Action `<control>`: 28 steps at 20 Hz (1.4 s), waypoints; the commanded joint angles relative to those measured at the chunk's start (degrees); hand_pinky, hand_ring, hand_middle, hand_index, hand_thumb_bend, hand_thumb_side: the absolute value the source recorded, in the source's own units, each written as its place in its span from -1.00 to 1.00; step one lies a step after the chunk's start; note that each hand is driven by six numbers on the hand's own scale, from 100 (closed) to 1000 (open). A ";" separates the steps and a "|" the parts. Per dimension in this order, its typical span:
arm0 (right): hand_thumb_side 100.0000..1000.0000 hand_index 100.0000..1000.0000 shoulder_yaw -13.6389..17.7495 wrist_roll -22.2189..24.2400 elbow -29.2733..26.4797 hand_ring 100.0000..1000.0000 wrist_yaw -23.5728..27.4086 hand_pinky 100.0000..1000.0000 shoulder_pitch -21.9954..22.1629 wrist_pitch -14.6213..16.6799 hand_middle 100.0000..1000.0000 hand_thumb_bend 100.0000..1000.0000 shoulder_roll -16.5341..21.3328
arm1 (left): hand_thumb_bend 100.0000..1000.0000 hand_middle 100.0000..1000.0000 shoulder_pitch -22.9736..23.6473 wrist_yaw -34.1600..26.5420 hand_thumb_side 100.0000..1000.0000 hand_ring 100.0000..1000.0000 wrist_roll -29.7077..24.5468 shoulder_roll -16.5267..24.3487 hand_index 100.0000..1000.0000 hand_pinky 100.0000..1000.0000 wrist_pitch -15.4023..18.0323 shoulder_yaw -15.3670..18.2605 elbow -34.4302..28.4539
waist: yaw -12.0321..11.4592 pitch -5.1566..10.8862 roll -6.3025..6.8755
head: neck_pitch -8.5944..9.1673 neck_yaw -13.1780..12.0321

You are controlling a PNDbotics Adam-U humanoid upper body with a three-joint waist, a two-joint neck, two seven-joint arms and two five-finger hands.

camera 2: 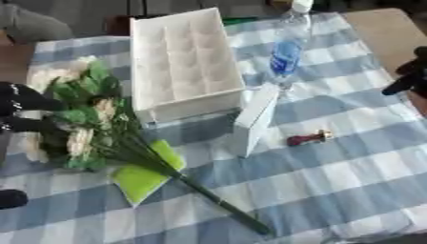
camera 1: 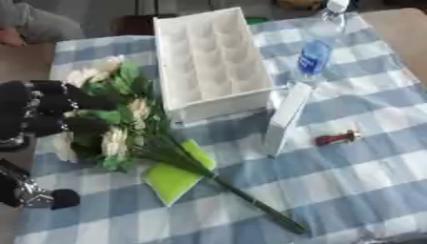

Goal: Pick up objects on the table and place them in the box.

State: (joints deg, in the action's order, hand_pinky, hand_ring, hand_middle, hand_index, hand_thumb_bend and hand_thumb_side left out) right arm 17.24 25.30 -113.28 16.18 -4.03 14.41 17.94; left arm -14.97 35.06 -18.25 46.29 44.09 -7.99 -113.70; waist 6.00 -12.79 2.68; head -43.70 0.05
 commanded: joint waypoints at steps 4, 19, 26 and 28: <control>0.31 0.58 -0.08 0.38 -1.31 0.00 0.25 0.06 -0.14 0.11 0.15 -1.00 1.69 | 0.39 0.61 -5.47 5.37 0.33 -1.00 -3.41 1.90 0.81 0.58 -0.91 -3.68 -0.89 | 0.15 1.11 -0.25 | 0.34 0.00; 0.32 0.58 -0.47 1.07 -1.31 0.00 0.34 0.06 0.01 0.15 0.14 -1.00 1.59 | 0.65 0.37 -12.70 20.80 0.63 -1.00 -10.04 -1.93 0.72 1.00 1.51 -9.63 4.31 | 0.23 1.05 -0.49 | 0.43 0.33; 0.32 0.58 -0.73 1.49 -1.31 -0.01 0.49 0.06 -0.16 0.02 0.14 -1.00 1.35 | 0.66 0.43 -14.84 30.18 0.60 -1.00 -3.44 -6.23 0.70 1.00 3.34 -12.18 12.28 | 0.51 0.94 -0.61 | 0.71 0.22; 0.32 0.58 -0.79 1.60 -1.31 -0.01 0.56 0.06 -0.17 0.01 0.14 -1.00 1.32 | 0.65 0.45 -15.31 32.76 0.58 -1.00 -1.47 -7.12 0.70 1.00 3.99 -12.86 14.14 | 0.62 0.95 -0.66 | 0.77 0.17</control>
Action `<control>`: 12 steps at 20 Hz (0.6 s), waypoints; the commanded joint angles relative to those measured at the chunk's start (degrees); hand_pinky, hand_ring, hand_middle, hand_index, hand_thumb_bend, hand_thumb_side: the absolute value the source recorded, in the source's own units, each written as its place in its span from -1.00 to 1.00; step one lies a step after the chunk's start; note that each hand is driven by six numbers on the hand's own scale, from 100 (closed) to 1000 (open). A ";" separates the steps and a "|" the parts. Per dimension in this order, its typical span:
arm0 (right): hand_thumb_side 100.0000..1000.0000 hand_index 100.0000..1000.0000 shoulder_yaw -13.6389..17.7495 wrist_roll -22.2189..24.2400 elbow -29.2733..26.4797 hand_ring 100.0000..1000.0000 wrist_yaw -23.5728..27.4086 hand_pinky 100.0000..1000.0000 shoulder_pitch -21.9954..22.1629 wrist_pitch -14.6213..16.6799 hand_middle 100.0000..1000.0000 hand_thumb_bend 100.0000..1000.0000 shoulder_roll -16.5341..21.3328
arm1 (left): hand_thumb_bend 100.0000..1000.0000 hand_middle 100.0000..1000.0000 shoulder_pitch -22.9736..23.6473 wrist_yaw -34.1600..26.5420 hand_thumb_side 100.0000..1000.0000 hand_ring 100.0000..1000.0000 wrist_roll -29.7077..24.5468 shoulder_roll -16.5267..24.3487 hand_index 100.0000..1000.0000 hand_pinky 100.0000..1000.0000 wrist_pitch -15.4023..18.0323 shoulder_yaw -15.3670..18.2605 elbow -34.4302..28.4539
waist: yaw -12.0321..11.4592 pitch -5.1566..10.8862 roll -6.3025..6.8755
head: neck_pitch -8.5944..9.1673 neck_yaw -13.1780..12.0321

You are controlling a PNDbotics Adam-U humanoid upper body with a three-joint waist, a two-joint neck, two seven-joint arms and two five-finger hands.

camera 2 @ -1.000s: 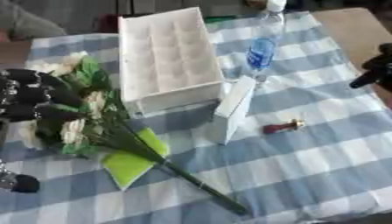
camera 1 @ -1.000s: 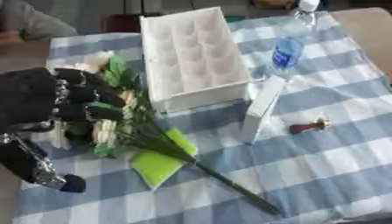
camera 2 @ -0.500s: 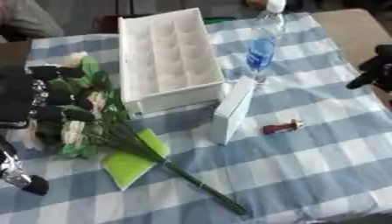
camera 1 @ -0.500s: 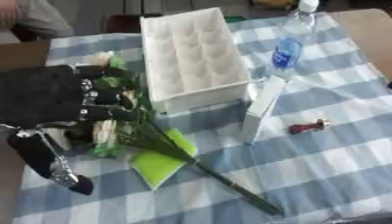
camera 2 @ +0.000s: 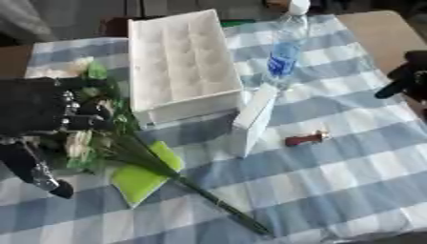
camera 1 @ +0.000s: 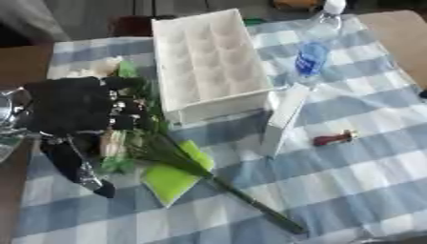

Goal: Pick up objects on the table and place them in the box.

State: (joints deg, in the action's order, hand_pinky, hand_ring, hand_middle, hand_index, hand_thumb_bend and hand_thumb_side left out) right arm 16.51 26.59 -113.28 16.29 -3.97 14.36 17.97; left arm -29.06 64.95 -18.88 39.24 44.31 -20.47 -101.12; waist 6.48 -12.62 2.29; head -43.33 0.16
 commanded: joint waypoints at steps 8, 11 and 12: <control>0.32 0.58 -0.18 0.54 -1.31 -0.01 0.62 0.06 -0.33 -0.06 0.14 -1.00 1.30 | 0.65 0.43 -2.07 9.30 0.49 -1.00 6.15 -1.00 0.70 1.00 5.01 -1.43 3.57 | 0.39 0.85 -0.19 | 0.48 -0.05; 0.32 0.58 -0.17 0.57 -1.31 -0.01 0.68 0.06 -0.34 -0.09 0.14 -1.00 1.32 | 0.65 0.42 -2.26 11.14 0.39 -1.00 8.83 -1.22 0.71 1.00 3.39 -1.04 3.43 | 0.42 0.87 -0.21 | 0.56 0.04; 0.32 0.58 -0.17 0.58 -1.31 -0.01 0.70 0.06 -0.33 -0.09 0.14 -1.00 1.32 | 0.65 0.43 -2.26 11.78 0.36 -1.00 9.77 -1.29 0.72 1.00 2.57 -0.96 3.39 | 0.42 0.87 -0.21 | 0.58 0.06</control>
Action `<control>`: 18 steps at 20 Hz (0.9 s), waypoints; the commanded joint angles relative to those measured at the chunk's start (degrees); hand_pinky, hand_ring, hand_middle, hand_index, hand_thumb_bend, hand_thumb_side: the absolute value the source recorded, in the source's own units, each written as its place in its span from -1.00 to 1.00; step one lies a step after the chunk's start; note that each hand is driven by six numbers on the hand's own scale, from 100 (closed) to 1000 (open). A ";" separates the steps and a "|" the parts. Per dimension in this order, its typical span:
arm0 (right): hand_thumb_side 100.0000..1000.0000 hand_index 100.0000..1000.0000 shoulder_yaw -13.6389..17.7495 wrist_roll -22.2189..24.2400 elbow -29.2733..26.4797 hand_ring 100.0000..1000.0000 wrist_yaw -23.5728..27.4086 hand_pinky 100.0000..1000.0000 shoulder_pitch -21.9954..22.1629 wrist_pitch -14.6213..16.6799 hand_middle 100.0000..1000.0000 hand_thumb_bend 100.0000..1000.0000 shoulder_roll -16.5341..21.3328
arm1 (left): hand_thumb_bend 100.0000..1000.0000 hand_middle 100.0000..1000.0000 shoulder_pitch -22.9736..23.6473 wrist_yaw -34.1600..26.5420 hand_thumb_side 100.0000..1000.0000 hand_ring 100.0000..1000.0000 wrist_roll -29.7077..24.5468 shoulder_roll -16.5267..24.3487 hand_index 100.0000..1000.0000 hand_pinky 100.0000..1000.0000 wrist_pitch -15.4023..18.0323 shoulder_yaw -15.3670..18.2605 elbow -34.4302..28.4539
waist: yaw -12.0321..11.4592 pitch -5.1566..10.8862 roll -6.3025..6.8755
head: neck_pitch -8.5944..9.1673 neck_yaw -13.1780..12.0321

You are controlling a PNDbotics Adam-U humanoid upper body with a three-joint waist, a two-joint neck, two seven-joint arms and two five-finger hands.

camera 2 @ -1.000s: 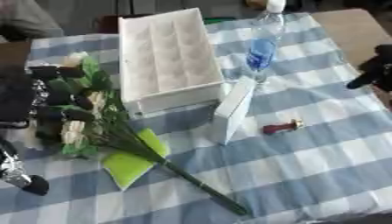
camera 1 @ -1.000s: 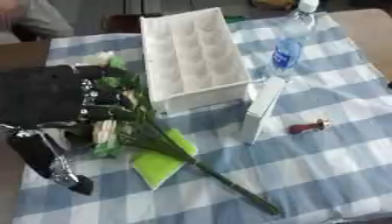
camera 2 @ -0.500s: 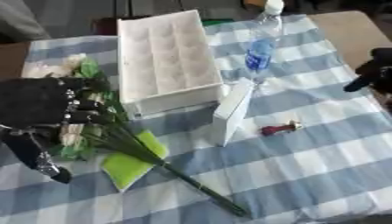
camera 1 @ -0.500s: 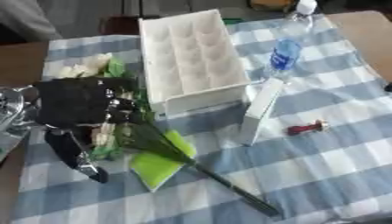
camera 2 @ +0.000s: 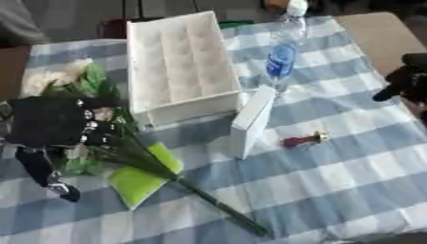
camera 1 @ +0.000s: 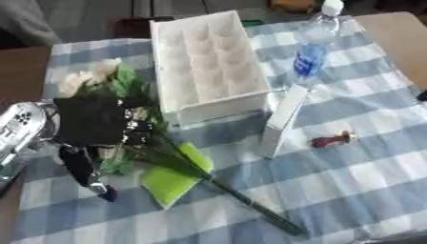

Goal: Pick up objects on the table and place them in the box.

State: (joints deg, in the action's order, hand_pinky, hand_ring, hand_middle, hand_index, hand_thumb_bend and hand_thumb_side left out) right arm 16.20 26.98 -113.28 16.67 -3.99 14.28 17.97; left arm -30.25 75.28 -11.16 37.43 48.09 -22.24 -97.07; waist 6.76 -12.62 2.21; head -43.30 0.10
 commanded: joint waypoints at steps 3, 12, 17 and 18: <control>0.32 0.58 0.12 0.24 -1.31 -0.01 0.37 0.07 -0.33 0.00 0.14 -1.00 1.34 | 0.65 0.43 -1.07 3.24 0.35 -1.00 4.35 0.27 0.73 1.00 -3.68 1.14 -0.25 | 0.13 0.90 -0.17 | 0.61 0.14; 0.32 0.58 0.07 0.37 -1.31 -0.02 0.45 0.07 -0.31 0.11 0.14 -1.00 1.34 | 0.65 0.42 -1.10 8.37 0.37 -1.00 7.59 -0.58 0.75 1.00 -5.73 0.58 2.37 | 0.18 0.86 -0.30 | 0.74 0.20; 0.32 0.58 0.10 0.39 -1.31 -0.02 0.39 0.07 -0.26 0.13 0.13 -1.00 1.29 | 0.65 0.42 -0.99 11.54 0.30 -1.00 8.91 -0.46 0.72 1.00 -5.33 0.31 3.20 | 0.21 0.82 -0.31 | 0.71 0.27; 0.32 0.58 0.11 0.39 -1.31 -0.02 0.37 0.07 -0.25 0.13 0.13 -1.00 1.28 | 0.66 0.41 -0.95 12.10 0.15 -1.00 9.28 -0.40 0.70 1.00 -5.27 0.29 3.09 | 0.20 0.82 -0.31 | 0.71 0.29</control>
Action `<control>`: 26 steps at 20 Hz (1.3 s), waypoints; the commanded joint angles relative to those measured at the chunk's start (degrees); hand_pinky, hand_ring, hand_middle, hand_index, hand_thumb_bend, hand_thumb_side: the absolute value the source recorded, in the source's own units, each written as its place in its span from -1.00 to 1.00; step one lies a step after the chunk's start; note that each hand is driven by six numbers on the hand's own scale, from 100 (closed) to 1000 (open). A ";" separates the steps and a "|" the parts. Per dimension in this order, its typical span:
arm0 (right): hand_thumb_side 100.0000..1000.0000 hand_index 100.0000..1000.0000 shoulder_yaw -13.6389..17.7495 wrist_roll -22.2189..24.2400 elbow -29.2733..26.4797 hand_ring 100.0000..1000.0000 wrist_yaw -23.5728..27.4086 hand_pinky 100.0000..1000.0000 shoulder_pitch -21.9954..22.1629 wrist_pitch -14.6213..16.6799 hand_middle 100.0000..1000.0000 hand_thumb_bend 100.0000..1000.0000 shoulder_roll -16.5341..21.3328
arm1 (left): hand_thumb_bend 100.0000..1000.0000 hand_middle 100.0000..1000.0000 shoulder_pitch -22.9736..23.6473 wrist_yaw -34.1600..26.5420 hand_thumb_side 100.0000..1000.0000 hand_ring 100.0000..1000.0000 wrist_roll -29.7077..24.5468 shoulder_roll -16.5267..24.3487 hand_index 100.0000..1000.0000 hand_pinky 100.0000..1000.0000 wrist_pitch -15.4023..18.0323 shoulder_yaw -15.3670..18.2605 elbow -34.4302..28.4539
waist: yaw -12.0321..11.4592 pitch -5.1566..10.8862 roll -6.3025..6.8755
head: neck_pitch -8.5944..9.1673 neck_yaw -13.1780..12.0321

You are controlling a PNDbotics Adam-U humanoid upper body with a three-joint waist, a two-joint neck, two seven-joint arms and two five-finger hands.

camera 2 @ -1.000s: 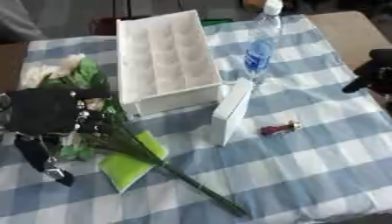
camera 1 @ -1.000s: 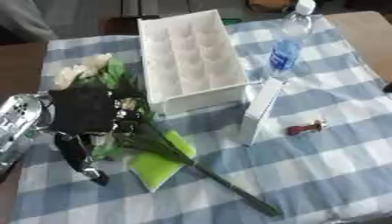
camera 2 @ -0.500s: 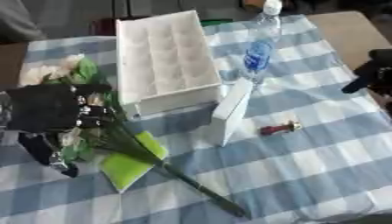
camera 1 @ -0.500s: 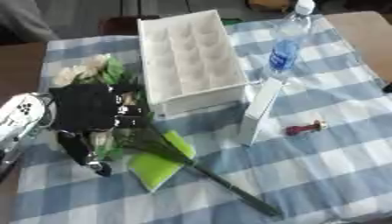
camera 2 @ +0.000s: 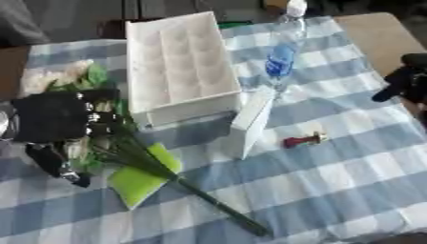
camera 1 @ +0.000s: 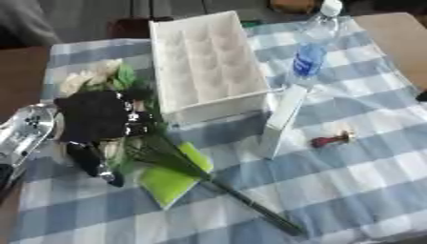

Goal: Pick up objects on the table and place them in the box.

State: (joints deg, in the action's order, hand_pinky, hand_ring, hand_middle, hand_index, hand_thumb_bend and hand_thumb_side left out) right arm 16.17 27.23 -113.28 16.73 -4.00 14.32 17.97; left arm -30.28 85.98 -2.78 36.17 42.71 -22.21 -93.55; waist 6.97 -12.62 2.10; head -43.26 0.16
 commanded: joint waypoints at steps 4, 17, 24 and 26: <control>0.32 0.57 0.13 0.26 -1.31 -0.02 0.22 0.07 -0.23 0.10 0.13 -1.00 1.24 | 0.66 0.39 -0.71 3.77 0.12 -1.00 3.01 1.29 0.66 1.00 -0.26 0.17 -2.04 | -0.05 0.80 -0.18 | 0.78 0.34; 0.31 0.57 0.24 0.36 -1.31 -0.02 0.08 0.07 -0.16 0.21 0.12 -1.00 1.18 | 0.66 0.40 0.20 15.05 0.14 -0.83 3.39 1.48 0.71 1.00 0.51 -0.60 -0.25 | -0.04 0.73 -0.21 | 0.69 0.56; 0.31 0.57 0.28 0.37 -1.31 -0.02 0.10 0.07 -0.15 0.34 0.12 -1.00 1.17 | 0.68 0.23 0.56 15.62 -0.06 -1.00 3.96 1.20 0.48 1.00 -0.25 -0.14 0.52 | -0.11 0.70 -0.33 | 0.69 0.80; 0.31 0.57 0.31 0.36 -1.31 -0.02 0.09 0.07 -0.13 0.37 0.12 -1.00 1.15 | 0.41 0.09 0.77 14.45 -0.35 -1.00 5.26 1.05 0.32 0.92 -1.39 0.37 0.62 | -0.16 0.67 -0.36 | 0.72 0.86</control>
State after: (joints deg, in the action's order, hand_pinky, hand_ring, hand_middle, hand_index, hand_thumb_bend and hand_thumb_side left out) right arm 16.19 27.54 -113.28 16.72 -3.98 14.48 17.97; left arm -29.12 100.85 1.76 36.20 41.74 -22.83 -92.81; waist 6.91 -12.63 1.98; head -42.83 0.83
